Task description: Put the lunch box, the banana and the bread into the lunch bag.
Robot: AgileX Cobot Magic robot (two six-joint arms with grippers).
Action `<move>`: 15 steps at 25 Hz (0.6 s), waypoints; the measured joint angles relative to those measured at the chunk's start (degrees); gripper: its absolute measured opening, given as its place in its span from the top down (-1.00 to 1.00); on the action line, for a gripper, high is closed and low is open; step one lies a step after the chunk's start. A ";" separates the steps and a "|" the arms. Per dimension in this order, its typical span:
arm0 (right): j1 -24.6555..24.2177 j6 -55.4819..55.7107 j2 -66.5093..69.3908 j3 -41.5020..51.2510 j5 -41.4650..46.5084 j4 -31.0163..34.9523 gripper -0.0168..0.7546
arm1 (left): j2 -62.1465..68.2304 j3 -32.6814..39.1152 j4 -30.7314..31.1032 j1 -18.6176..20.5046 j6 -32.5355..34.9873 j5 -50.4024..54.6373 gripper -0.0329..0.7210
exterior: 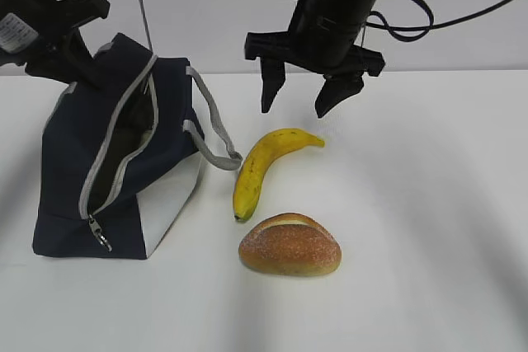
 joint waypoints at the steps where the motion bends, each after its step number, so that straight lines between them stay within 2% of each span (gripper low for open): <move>1: 0.00 0.21 0.34 0.04 -0.20 0.24 -0.52 | 0.00 0.00 0.00 0.00 0.00 0.00 0.92; 9: 0.00 -1.60 2.42 0.18 -0.45 0.49 -0.51 | 0.00 0.00 0.00 0.00 0.00 0.00 0.92; 15: 0.00 -0.27 3.56 0.18 -4.51 0.84 -0.51 | 0.00 0.00 0.00 0.00 0.00 0.00 0.92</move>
